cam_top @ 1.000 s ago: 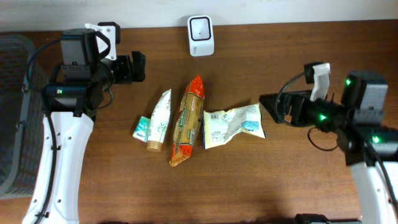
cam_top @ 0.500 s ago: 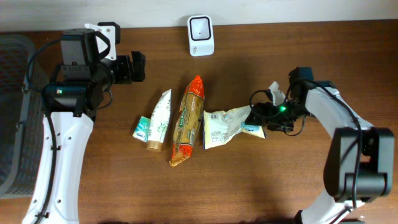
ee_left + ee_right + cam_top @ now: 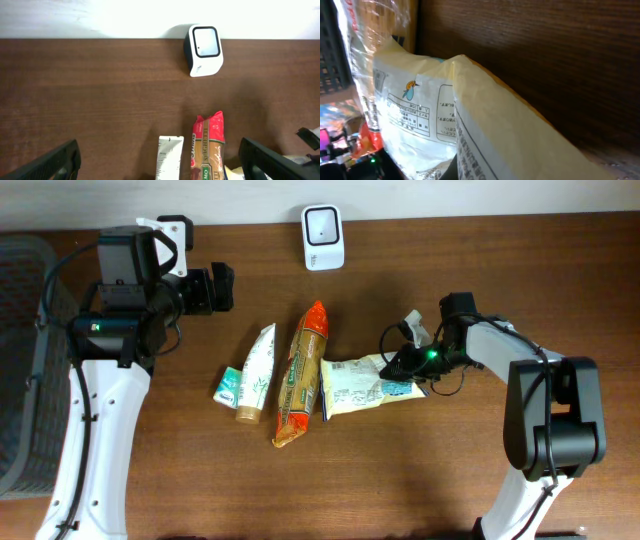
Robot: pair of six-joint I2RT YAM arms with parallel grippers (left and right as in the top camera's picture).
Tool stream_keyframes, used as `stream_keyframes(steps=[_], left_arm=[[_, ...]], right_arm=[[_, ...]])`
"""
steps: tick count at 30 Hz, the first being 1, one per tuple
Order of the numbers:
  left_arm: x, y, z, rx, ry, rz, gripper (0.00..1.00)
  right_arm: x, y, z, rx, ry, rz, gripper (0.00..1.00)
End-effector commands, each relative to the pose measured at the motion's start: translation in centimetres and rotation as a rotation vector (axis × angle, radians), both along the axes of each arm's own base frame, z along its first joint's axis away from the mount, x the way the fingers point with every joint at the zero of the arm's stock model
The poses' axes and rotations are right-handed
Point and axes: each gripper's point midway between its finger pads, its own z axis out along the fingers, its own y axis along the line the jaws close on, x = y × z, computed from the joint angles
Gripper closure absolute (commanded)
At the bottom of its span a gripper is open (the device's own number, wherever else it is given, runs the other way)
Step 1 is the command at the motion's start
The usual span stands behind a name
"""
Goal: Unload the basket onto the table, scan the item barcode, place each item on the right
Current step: 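Grasp the white snack bag with the right gripper, then hold the snack bag up to the scanner, then drop it at right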
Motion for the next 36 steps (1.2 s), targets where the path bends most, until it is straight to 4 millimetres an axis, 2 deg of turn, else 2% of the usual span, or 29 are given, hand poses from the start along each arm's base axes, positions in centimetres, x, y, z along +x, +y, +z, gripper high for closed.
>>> stream_keyframes(steps=[1,3,5,8,10,11,16,18,20,23,24,25,27,29,30,31,33,34,36], left_arm=[[0.0,0.0,0.3,-0.005,-0.005,0.003,0.01],[0.0,0.0,0.3,-0.005,-0.005,0.002,0.01],[0.0,0.0,0.3,-0.005,-0.006,0.002,0.01],[0.0,0.0,0.3,-0.005,-0.005,0.003,0.01],[0.0,0.0,0.3,-0.005,-0.005,0.003,0.01],[0.0,0.0,0.3,-0.005,-0.005,0.003,0.01],[0.0,0.0,0.3,-0.005,-0.006,0.002,0.01],[0.0,0.0,0.3,-0.005,-0.005,0.003,0.01],[0.0,0.0,0.3,-0.005,-0.005,0.003,0.01],[0.0,0.0,0.3,-0.005,-0.005,0.003,0.01],[0.0,0.0,0.3,-0.005,-0.005,0.002,0.01],[0.0,0.0,0.3,-0.005,-0.005,0.002,0.01],[0.0,0.0,0.3,-0.005,-0.005,0.003,0.01],[0.0,0.0,0.3,-0.005,-0.005,0.003,0.01],[0.0,0.0,0.3,-0.005,-0.005,0.003,0.01],[0.0,0.0,0.3,-0.005,-0.005,0.003,0.01],[0.0,0.0,0.3,-0.005,-0.005,0.003,0.01],[0.0,0.0,0.3,-0.005,-0.005,0.003,0.01],[0.0,0.0,0.3,-0.005,-0.005,0.003,0.01]], right_arm=[[0.4,0.2,2.2,0.139,-0.013,-0.022,0.96],[1.2,-1.0,5.0,0.192,-0.070,-0.060,0.96],[1.3,-3.0,10.1,0.220,-0.172,-0.107,0.96],[-0.8,-5.0,18.7,0.224,-0.365,-0.151,0.96],[-2.0,-5.5,22.4,0.236,-0.468,-0.165,0.96],[-2.5,-5.8,23.5,0.231,-0.499,-0.175,0.96],[-4.5,-5.6,26.4,0.211,-0.564,-0.195,0.96],[-4.3,-6.1,26.1,0.170,-0.550,-0.231,0.96],[-3.5,-7.0,24.6,0.065,-0.476,-0.328,0.96],[-2.0,-5.5,24.9,-0.194,-0.471,-0.322,0.96],[-1.3,-5.1,25.3,-0.263,-0.474,-0.309,0.96],[0.3,-4.6,26.1,-0.369,-0.488,-0.297,0.96],[4.4,-3.4,27.3,-0.506,-0.561,-0.286,0.96],[9.4,-3.7,27.5,-0.746,-0.705,-0.327,0.96],[10.9,-3.4,27.5,-0.813,-0.771,-0.310,0.96],[13.9,-2.6,27.3,-0.935,-0.886,-0.278,0.96],[17.9,-0.4,26.0,-1.055,-1.033,-0.191,0.96],[18.8,0.1,25.6,-1.069,-1.061,-0.168,0.96],[21.9,1.4,24.7,-1.126,-1.181,-0.099,0.96]])
